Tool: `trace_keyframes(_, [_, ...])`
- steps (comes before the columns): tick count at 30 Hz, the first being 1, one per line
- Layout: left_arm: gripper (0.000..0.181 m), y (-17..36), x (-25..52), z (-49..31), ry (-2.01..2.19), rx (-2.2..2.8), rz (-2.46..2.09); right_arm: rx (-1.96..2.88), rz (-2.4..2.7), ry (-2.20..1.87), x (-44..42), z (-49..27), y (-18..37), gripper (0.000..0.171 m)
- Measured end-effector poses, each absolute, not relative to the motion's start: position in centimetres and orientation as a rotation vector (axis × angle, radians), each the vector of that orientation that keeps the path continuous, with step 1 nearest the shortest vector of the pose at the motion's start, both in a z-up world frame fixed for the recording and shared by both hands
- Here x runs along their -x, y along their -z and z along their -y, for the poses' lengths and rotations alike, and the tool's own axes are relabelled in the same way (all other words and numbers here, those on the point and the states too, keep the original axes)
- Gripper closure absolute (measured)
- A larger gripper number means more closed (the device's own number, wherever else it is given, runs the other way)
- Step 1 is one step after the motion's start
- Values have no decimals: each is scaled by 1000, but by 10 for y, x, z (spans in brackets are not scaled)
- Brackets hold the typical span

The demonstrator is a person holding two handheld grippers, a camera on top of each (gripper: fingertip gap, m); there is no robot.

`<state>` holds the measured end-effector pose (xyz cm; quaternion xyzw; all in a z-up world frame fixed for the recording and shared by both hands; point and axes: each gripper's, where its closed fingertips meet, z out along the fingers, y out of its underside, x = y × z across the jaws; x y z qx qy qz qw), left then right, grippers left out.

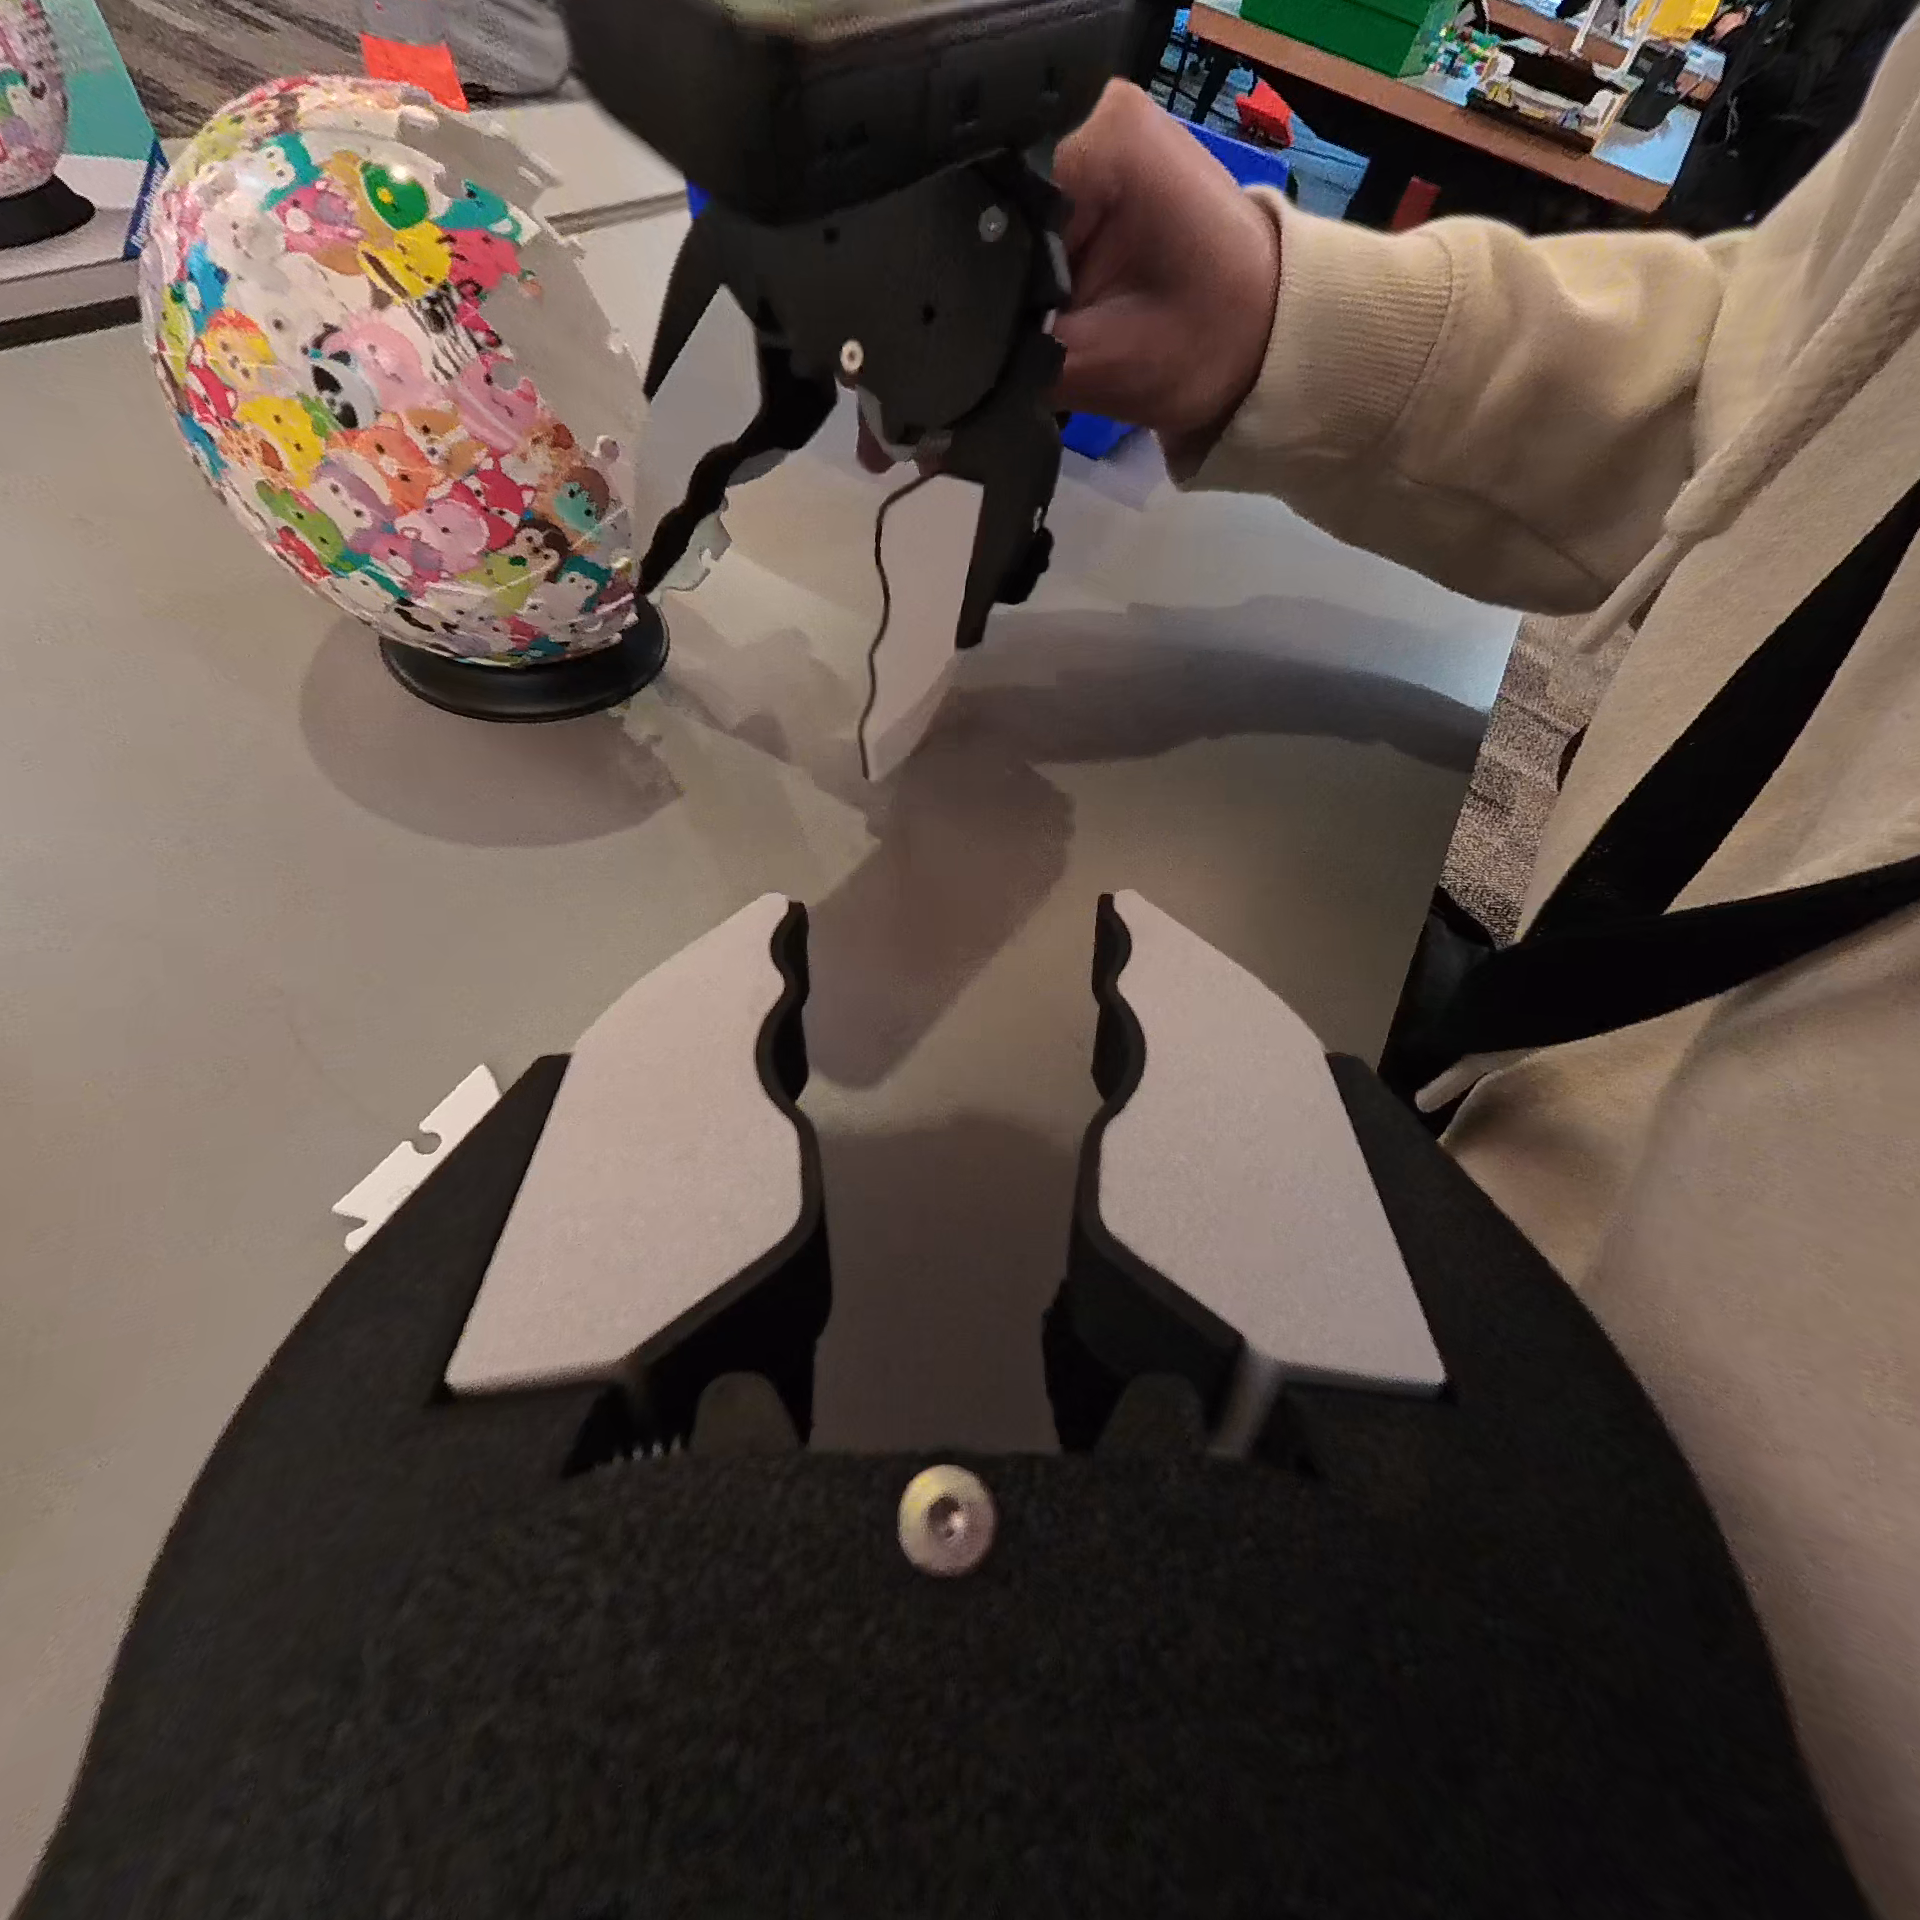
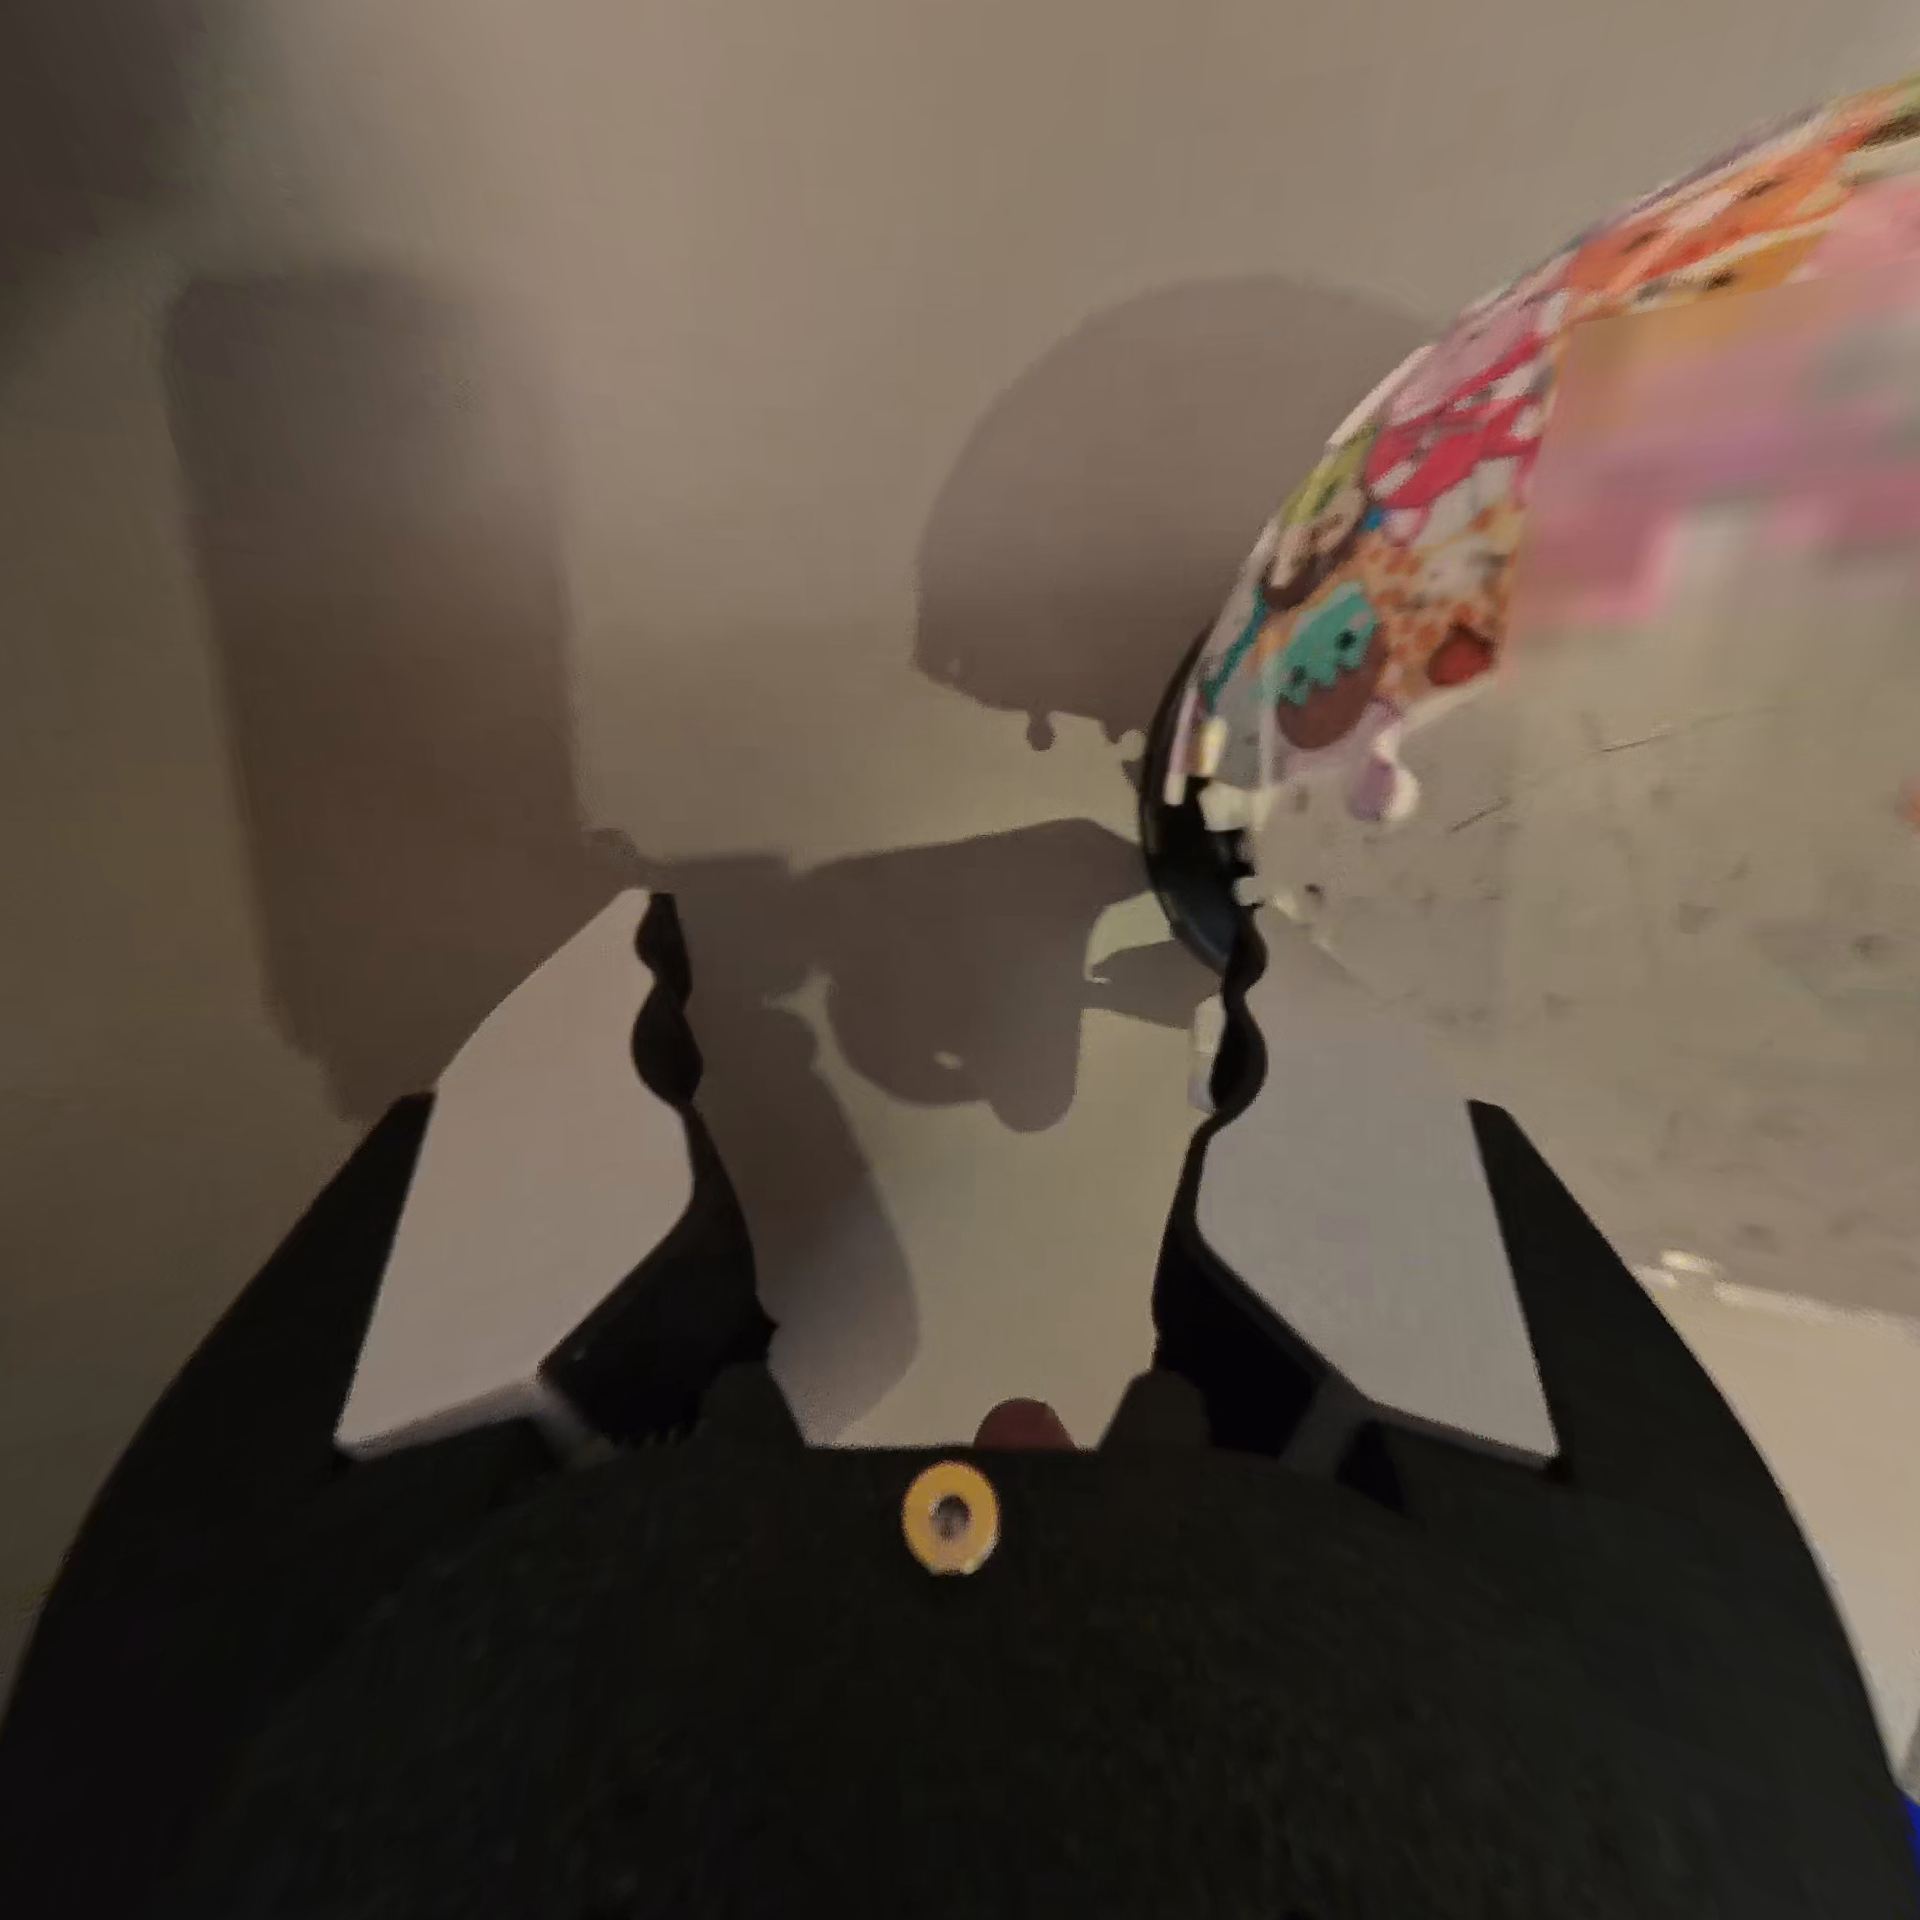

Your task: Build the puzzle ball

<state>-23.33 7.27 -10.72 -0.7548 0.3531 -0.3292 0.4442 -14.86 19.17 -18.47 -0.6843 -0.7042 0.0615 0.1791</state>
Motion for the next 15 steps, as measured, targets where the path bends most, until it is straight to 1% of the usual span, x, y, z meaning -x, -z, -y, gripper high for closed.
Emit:
trace_keyframes(2, [129,105,233,-73,811,1866,-877,1895,1878,-207,152,-196,173,89])
trace_keyframes(3, [129,104,234,-73,807,1861,-876,1871,1783,-235,155,-199,163,88])
trace_keyframes(5, [129,100,234,-72,804,1848,-876,1817,1623,-379,162,-194,143,81])
trace_keyframes(6, [129,98,234,-71,802,1840,-877,1784,1543,-436,164,-192,132,71])
trace_keyframes(7, [129,96,234,-70,800,1834,-877,1764,1475,-482,165,-190,123,48])
trace_keyframes(9, [129,94,233,-65,807,1821,-880,1762,1432,-575,161,-178,115,41])
trace_keyframes(10, [129,94,233,-63,810,1817,-882,1744,1485,-620,159,-165,114,58])
trace_keyframes(11, [129,94,232,-59,812,1816,-886,1746,1471,-627,157,-162,112,63])
trace_keyframes(13, [130,95,231,-52,813,1810,-896,1818,1397,-674,153,-158,114,48])
trace_keyframes(14, [130,95,230,-49,814,1807,-902,1843,1365,-731,152,-154,114,49])
trace_keyframes(15, [130,95,230,-46,816,1804,-905,1850,1331,-788,153,-150,112,54])
